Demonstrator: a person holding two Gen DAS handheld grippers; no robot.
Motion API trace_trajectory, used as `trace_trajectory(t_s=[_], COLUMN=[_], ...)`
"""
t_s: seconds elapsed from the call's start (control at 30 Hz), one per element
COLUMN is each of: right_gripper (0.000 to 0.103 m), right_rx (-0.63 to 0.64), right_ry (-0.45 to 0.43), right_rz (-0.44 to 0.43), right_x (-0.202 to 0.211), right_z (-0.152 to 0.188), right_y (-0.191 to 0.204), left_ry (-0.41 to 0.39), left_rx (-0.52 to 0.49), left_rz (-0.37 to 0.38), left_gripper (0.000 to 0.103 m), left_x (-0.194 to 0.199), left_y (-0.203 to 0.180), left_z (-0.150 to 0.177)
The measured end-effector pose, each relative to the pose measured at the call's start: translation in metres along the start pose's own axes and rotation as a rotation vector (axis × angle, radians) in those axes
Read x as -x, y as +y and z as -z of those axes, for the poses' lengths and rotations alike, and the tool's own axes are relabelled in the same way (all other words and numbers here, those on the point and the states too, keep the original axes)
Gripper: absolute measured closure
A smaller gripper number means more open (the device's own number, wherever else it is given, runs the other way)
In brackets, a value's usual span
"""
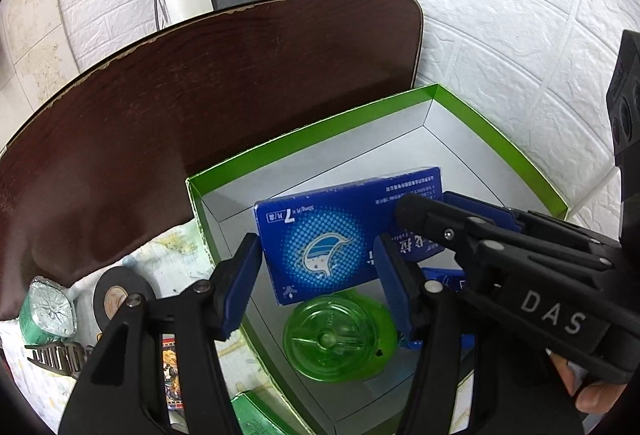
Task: Organize rigid objects
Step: 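Lower the medicine box into the green box and release it, then grasp the Flash Color marker with the left tool while the right tool grasps the white tube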
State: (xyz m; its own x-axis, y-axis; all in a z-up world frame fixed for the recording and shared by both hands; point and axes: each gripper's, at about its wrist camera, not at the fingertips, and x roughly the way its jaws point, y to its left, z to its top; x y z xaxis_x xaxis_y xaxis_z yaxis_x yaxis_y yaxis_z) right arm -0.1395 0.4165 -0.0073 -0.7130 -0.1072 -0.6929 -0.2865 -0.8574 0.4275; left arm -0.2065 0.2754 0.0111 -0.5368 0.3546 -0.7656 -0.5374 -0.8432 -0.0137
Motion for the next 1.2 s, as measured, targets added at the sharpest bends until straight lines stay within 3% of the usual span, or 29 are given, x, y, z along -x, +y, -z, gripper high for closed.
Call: trace_trajectory(t_s=[0.3, 0.67, 0.87, 1.0, 1.2], right_gripper=[0.065, 0.065, 0.065, 0.065, 0.065], right_rx=[-0.002, 0.063, 0.148, 0.223, 0.291], right_ry=[-0.003, -0.028, 0.004, 0.055, 0.172], right_rz=[-0.003, -0.035, -0.083, -0.105, -0.139], right_x=[0.009, 0.042, 0.044, 0.037, 0.012], right_z=[0.003, 0.016, 0.035, 0.058, 0.103], right_y=[0.007, 0.040, 0.075, 0.102, 0.129], left_ry=[-0.046, -0.109, -0.089, -0.044, 0.021], left_rx=[-0.011, 0.128, 0.218, 0.287, 0.313], left_rz=[-0.051, -0.137, -0.185, -0.171, -0.140], left_gripper=[0.032, 0.029, 0.029, 0.029, 0.030], left_x=[0.025, 0.078, 0.097, 0.099, 0.092], left_y=[0.005, 0.063, 0.102, 0.119, 0.127], left_z=[0.005, 0.033, 0.070, 0.105, 0.150])
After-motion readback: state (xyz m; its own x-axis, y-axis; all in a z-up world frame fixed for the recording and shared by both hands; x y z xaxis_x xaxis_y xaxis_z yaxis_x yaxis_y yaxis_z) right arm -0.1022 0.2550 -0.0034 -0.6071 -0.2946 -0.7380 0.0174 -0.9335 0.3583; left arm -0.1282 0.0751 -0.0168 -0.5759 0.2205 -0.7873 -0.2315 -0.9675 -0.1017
